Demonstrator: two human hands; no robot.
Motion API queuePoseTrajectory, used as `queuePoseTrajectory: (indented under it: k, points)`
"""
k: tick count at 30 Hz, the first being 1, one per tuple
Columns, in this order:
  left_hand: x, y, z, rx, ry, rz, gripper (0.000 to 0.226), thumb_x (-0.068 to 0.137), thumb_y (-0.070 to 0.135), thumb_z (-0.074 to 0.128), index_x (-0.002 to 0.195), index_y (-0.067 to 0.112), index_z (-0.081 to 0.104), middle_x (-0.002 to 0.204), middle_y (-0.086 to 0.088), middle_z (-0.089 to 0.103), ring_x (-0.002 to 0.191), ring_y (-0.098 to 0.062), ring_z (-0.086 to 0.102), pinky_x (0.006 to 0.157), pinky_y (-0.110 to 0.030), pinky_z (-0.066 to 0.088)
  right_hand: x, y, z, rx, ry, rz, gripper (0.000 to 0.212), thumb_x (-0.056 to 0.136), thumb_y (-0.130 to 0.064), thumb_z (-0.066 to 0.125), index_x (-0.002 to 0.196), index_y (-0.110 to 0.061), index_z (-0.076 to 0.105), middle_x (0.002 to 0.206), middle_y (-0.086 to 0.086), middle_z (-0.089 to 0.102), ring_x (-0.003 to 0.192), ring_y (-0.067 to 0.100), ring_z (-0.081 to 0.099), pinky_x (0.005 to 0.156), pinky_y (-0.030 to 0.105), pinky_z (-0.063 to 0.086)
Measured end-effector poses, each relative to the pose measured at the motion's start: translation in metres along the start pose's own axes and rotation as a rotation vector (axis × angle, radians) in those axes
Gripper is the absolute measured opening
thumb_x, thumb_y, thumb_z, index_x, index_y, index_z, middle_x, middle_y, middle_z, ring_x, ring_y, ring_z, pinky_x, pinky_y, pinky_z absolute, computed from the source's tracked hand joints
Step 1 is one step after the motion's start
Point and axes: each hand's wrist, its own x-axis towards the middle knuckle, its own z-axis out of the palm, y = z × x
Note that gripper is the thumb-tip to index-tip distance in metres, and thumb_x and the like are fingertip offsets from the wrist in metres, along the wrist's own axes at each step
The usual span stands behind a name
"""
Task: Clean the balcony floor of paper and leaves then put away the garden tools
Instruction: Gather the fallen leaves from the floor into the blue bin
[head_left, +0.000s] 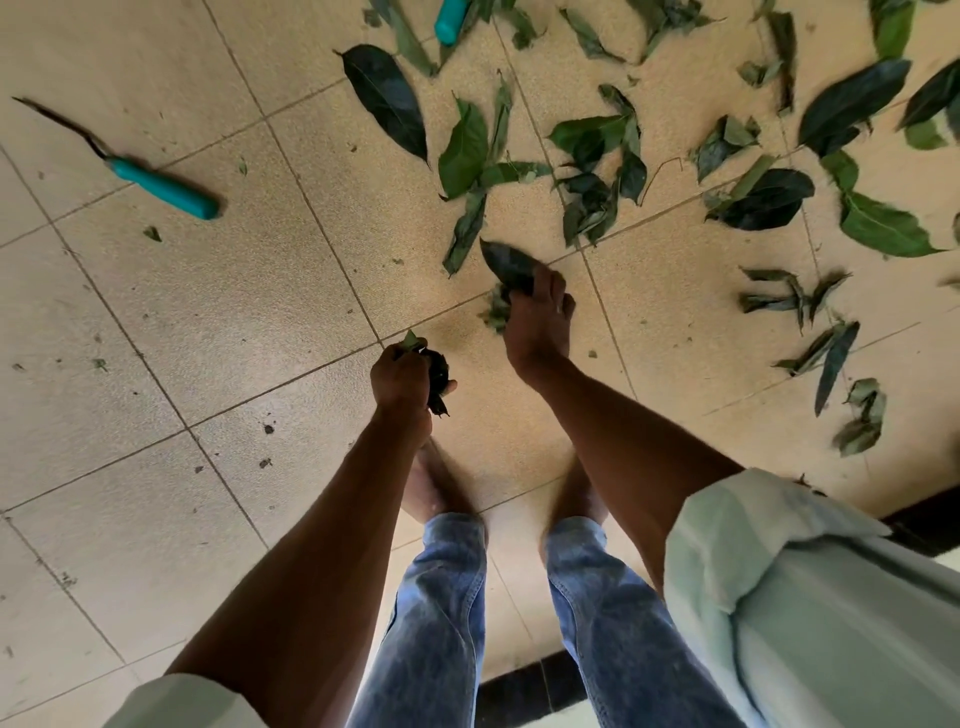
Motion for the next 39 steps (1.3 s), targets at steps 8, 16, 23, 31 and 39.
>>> queuePoseTrajectory:
  k: [8,16,23,31,39]
  points:
    - [-0.072,0.034,-0.015,-0.043,0.013,0.022,0.027,0.090,-0.009,0.044,0.097,0.012,0.060,0.089,-0.017,0.060,0.081,-0.028,0.059,0.053,-0.031,0.051,-0.065,-0.002,-0.087,0.357,-0.108,0.219,0.022,0.087,-0.003,0.062,0.108,-0.002,0.067,0.105,0.013,0.071,0.101,0.027,0.065,0.073,0.025,0.048]
    - [-0.243,0.098,-0.020,-0.282,-0.030,0.032,0.023,0.091,-0.011,0.047,0.088,0.010,0.058,0.075,-0.014,0.058,0.065,-0.024,0.057,0.060,-0.034,0.055,-0.121,-0.076,-0.270,0.937,-0.137,0.389,0.027,0.073,-0.002,0.076,0.095,-0.016,0.072,0.083,0.005,0.069,0.082,0.025,0.064,0.068,0.028,0.052]
    - [-0.444,0.178,-0.040,-0.463,-0.135,0.307,0.025,0.094,-0.009,0.036,0.087,0.009,0.053,0.070,-0.012,0.055,0.062,-0.023,0.051,0.056,-0.031,0.046,-0.234,-0.173,-0.438,0.900,-0.046,0.269,0.017,0.076,-0.008,0.070,0.091,-0.014,0.073,0.080,0.001,0.069,0.078,0.021,0.063,0.069,0.032,0.050]
    - [-0.619,0.216,-0.082,-0.655,-0.068,0.429,0.031,0.095,-0.005,0.039,0.122,-0.004,0.055,0.109,-0.021,0.064,0.096,-0.028,0.062,0.084,-0.033,0.052,-0.357,-0.266,-0.568,0.948,-0.175,-0.046,0.026,0.084,-0.003,0.049,0.083,-0.023,0.066,0.078,-0.008,0.064,0.080,0.018,0.062,0.070,0.029,0.050]
    - [-0.674,0.230,-0.147,-0.831,-0.018,0.504,0.032,0.094,0.000,0.038,0.109,0.009,0.065,0.104,-0.012,0.072,0.098,-0.028,0.067,0.080,-0.033,0.053,-0.412,-0.325,-0.593,1.045,-0.503,-0.082,0.025,0.097,-0.033,0.047,0.085,-0.025,0.068,0.100,0.005,0.069,0.098,0.025,0.064,0.089,0.041,0.052]
